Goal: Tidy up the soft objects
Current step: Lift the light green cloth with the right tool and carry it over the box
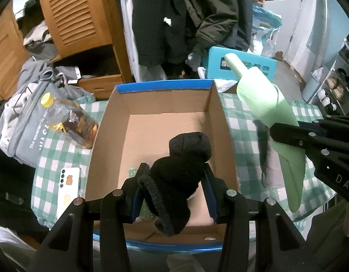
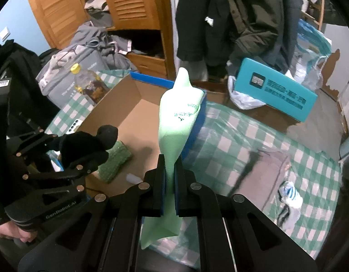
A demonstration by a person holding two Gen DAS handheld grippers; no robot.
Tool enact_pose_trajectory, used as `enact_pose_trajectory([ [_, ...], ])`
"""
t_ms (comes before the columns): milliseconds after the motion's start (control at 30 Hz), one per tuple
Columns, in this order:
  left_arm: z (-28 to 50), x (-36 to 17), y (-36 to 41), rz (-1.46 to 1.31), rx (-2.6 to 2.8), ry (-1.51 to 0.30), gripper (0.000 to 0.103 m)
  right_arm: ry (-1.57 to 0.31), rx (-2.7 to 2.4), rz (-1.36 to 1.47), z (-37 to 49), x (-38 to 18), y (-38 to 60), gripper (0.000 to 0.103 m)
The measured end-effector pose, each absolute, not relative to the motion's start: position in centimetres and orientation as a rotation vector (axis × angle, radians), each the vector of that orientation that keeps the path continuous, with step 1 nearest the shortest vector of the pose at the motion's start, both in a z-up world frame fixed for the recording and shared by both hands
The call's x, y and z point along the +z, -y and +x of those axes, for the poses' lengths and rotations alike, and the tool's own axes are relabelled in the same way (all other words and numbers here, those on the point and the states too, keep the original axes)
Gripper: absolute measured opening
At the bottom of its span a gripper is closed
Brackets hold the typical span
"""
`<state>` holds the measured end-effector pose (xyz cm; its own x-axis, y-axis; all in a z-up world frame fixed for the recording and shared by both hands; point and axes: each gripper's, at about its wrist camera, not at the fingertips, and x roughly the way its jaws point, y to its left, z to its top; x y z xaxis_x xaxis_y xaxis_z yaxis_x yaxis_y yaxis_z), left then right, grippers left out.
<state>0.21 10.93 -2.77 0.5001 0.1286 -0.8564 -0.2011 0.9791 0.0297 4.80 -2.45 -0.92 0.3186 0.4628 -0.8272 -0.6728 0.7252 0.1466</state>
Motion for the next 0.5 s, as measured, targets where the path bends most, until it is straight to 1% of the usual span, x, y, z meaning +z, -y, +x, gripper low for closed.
enact_pose_trajectory([
  [500, -0.5, -3.9, -14.2, -0.127, 0.25, -1.047, 0.047, -1.031, 0.801, -0.262, 4.8, -1.9, -2.3, 0.005],
])
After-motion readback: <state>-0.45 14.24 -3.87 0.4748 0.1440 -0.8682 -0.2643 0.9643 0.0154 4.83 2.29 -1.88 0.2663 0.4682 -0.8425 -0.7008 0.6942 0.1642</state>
